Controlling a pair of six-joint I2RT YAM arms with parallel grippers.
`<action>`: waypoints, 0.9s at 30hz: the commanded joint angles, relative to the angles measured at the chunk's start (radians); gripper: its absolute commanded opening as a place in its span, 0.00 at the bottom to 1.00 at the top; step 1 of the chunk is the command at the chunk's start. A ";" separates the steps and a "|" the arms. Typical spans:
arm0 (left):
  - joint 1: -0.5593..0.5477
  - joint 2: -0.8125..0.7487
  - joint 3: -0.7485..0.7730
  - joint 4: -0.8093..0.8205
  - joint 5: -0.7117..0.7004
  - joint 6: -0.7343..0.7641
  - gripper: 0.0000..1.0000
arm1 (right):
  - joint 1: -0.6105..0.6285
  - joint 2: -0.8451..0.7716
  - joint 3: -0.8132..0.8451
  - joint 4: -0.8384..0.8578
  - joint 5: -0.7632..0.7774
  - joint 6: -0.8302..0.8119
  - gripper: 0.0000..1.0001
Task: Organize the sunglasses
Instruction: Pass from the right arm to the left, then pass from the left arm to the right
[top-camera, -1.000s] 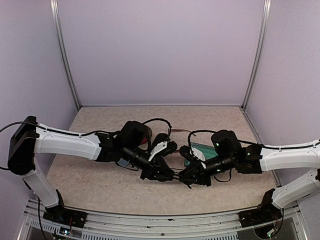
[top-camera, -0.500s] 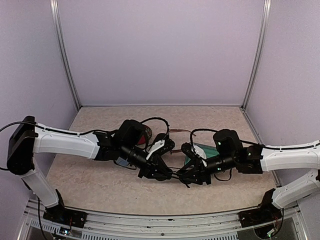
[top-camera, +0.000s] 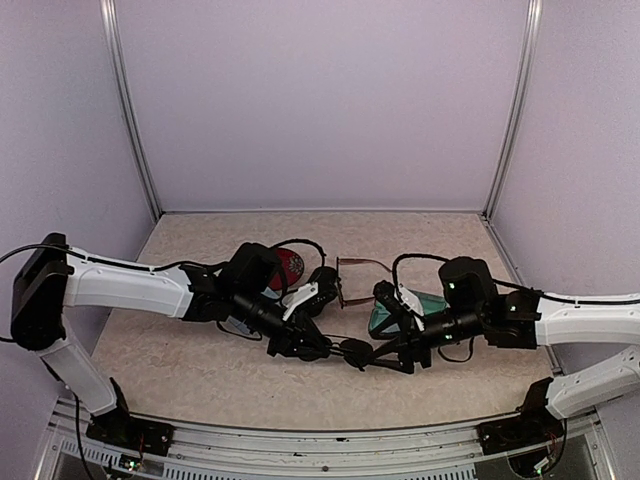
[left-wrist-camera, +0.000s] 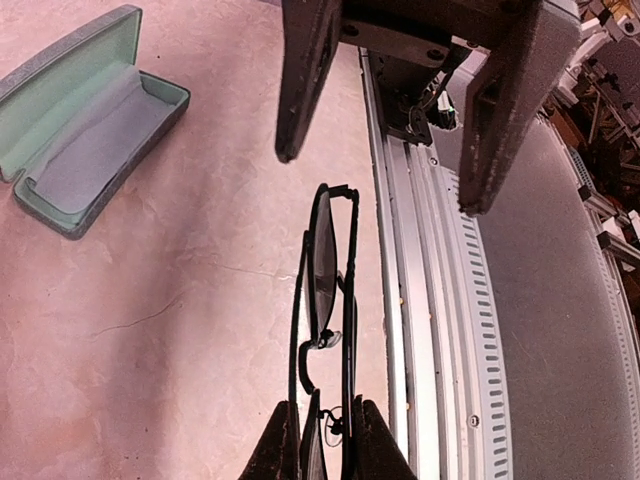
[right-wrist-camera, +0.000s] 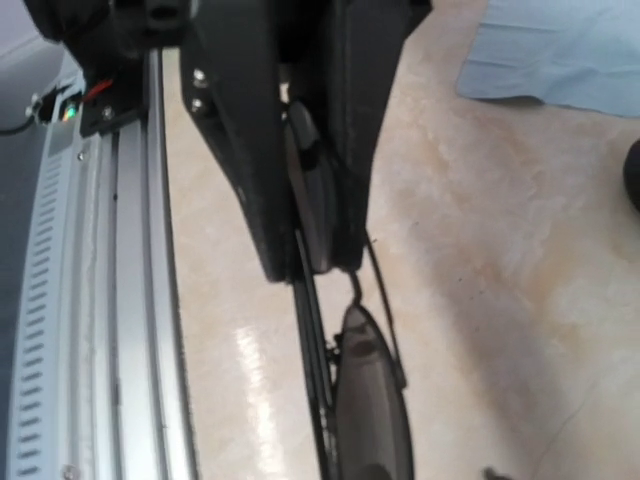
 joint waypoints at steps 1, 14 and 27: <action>0.007 -0.032 -0.002 0.013 -0.016 -0.027 0.07 | -0.005 -0.024 0.015 -0.041 0.042 0.020 0.75; -0.063 -0.002 0.054 0.008 -0.114 0.000 0.08 | 0.067 0.092 0.099 -0.078 0.147 -0.055 0.92; -0.097 0.014 0.073 0.014 -0.133 0.075 0.09 | 0.074 0.118 0.095 -0.021 0.077 -0.077 0.64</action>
